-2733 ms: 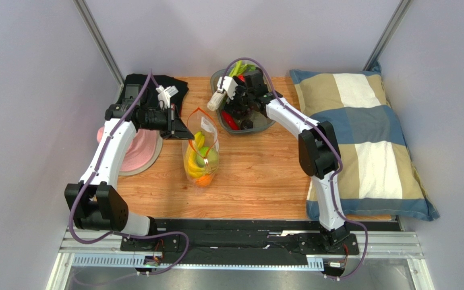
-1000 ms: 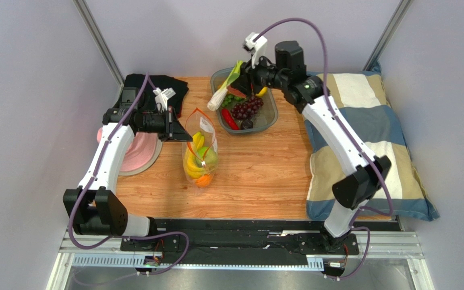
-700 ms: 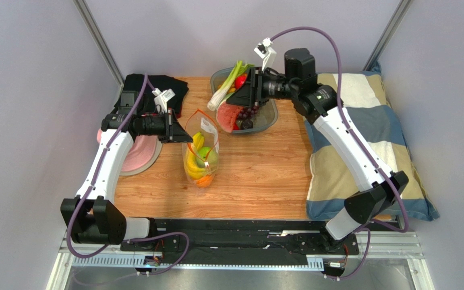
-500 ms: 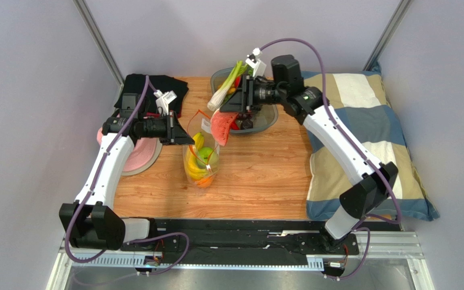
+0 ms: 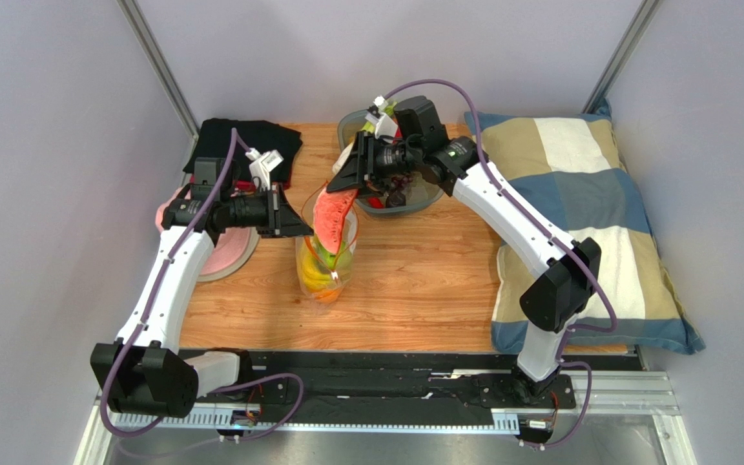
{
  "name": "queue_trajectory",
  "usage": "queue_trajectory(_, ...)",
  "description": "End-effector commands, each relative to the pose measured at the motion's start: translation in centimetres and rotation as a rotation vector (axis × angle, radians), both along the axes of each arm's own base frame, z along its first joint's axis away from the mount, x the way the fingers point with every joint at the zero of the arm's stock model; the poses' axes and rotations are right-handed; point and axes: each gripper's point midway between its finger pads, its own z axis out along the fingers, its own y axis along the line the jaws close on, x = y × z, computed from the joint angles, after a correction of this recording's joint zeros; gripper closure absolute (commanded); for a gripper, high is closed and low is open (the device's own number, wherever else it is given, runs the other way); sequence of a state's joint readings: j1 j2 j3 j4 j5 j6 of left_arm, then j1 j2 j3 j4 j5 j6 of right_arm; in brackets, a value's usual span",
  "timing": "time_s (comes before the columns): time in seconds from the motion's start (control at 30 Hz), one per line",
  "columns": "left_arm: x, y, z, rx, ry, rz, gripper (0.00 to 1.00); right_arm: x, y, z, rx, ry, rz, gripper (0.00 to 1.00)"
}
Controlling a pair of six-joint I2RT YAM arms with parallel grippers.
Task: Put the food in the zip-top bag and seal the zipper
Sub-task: Place the fake fruit in the zipper food storage bag.
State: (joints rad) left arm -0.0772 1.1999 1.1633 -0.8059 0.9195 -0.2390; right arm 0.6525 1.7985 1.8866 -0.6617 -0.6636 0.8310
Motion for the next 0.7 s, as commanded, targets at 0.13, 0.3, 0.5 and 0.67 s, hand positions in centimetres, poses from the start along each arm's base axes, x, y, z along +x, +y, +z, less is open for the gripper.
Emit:
queue_trajectory(0.13, -0.1, -0.3, 1.3, -0.027, -0.064, -0.007, 1.00, 0.1, 1.3, -2.0, -0.067, -0.024, 0.012, 1.00)
queue_trajectory(0.3, -0.2, -0.3, 1.2, -0.032, -0.058, -0.002, 1.00, -0.9, 1.5, -2.3, -0.072, -0.045, 0.080, 0.56)
queue_trajectory(0.5, -0.2, -0.4, 1.4, -0.037, -0.065, 0.005, 1.00, -1.3, 1.2, -1.3, -0.053, -0.123, 0.125, 0.09)
queue_trajectory(0.67, -0.4, -0.4, 1.3, -0.039, -0.064, 0.004, 1.00, -1.0, 0.0, 0.3, -0.077, -0.256, 0.137, 0.09)
